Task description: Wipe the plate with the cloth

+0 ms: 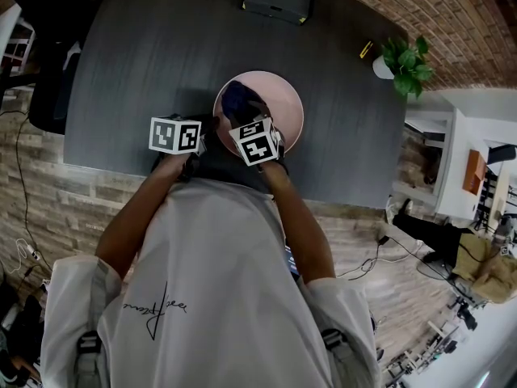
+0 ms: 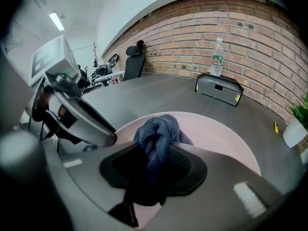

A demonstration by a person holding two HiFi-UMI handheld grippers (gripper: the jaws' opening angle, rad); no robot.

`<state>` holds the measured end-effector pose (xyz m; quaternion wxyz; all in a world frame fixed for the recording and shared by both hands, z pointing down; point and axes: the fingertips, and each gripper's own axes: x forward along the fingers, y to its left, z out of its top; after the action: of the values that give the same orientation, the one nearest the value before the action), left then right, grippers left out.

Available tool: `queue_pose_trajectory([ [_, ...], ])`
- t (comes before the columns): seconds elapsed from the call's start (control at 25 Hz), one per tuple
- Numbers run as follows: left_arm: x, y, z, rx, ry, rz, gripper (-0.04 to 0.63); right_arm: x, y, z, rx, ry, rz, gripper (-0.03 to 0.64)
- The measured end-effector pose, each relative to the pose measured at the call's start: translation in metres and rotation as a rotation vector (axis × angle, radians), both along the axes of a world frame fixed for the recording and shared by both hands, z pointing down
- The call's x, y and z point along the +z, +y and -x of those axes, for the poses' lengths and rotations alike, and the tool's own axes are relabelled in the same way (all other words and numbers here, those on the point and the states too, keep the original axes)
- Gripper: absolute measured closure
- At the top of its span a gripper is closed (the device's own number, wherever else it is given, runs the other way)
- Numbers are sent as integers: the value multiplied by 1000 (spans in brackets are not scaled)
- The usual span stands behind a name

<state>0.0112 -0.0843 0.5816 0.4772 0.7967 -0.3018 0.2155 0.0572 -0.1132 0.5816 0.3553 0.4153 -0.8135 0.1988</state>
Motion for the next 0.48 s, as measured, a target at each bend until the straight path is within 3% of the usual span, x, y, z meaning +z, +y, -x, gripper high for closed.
queue_pose_trajectory([
  [0.48,0,-1,1,-33,21,15,525,3,18,7,-40,-43,39,485],
])
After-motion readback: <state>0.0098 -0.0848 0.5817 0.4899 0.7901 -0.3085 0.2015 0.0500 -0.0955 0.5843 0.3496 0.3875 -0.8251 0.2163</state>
